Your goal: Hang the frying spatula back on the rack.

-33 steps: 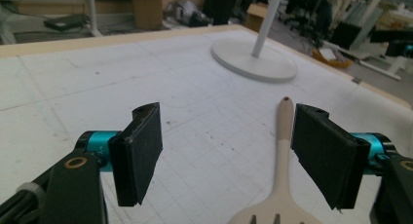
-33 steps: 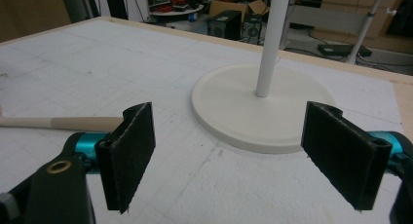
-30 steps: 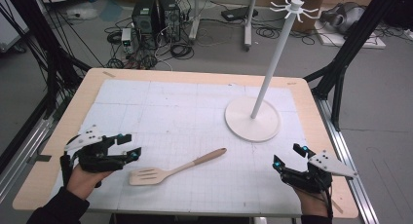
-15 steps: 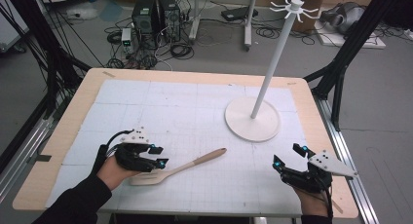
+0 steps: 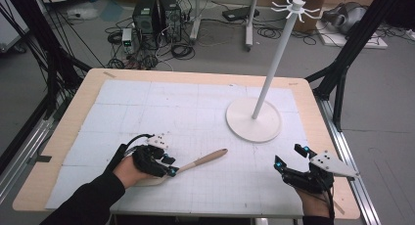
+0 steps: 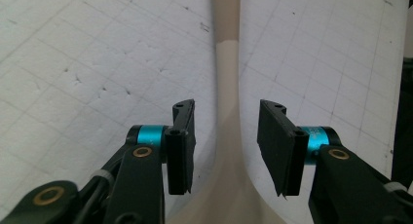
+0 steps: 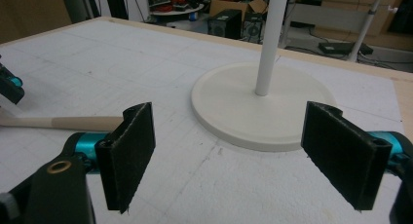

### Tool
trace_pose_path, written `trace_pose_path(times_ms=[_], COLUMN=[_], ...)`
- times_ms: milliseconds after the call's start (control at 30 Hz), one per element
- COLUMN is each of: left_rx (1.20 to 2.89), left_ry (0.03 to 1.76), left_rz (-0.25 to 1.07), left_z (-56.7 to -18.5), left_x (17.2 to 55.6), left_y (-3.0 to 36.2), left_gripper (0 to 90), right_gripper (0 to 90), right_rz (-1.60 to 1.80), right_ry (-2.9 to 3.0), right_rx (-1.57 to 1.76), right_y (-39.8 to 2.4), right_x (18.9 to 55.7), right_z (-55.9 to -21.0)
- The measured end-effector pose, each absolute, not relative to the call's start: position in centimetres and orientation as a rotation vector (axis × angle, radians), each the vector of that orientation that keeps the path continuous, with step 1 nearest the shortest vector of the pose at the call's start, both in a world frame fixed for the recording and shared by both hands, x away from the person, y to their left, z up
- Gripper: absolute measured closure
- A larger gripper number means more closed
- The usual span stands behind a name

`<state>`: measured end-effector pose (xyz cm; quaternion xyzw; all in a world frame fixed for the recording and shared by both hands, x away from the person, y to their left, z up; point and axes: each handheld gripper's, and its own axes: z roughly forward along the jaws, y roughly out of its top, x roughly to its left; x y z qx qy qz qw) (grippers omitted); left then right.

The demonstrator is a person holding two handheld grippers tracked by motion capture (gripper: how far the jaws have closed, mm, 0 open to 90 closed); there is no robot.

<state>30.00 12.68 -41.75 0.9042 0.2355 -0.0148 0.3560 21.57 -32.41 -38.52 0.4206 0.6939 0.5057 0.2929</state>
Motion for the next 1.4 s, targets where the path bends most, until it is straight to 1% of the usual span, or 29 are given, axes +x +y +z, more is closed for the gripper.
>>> trace_pose_path(times_ms=[300,667,967,1233,1400], left_rx=[2.441,2.46,2.486,2.502,2.531], left_ry=[0.594,0.607,0.546,0.54,0.532], left_rz=[-0.037,-0.048,-0.036,0.024,0.098], left_z=[-42.1,-42.2,-42.1,-42.1,-42.0], left_x=[30.1,30.8,30.0,29.4,29.0], left_y=[11.8,11.2,10.6,10.3,9.8], left_gripper=[62.0,63.2,64.3,69.1,72.6], right_gripper=[18.8,19.0,19.0,19.2,19.2], right_rz=[1.343,1.343,1.343,1.338,1.343], right_ry=[1.85,1.851,1.851,1.847,1.857], right_rx=[1.122,1.122,1.13,1.135,1.139], right_y=[-32.4,-32.5,-32.6,-32.7,-32.7], right_x=[21.6,21.7,21.7,21.6,21.7], right_z=[-38.5,-38.6,-38.6,-38.6,-38.7])
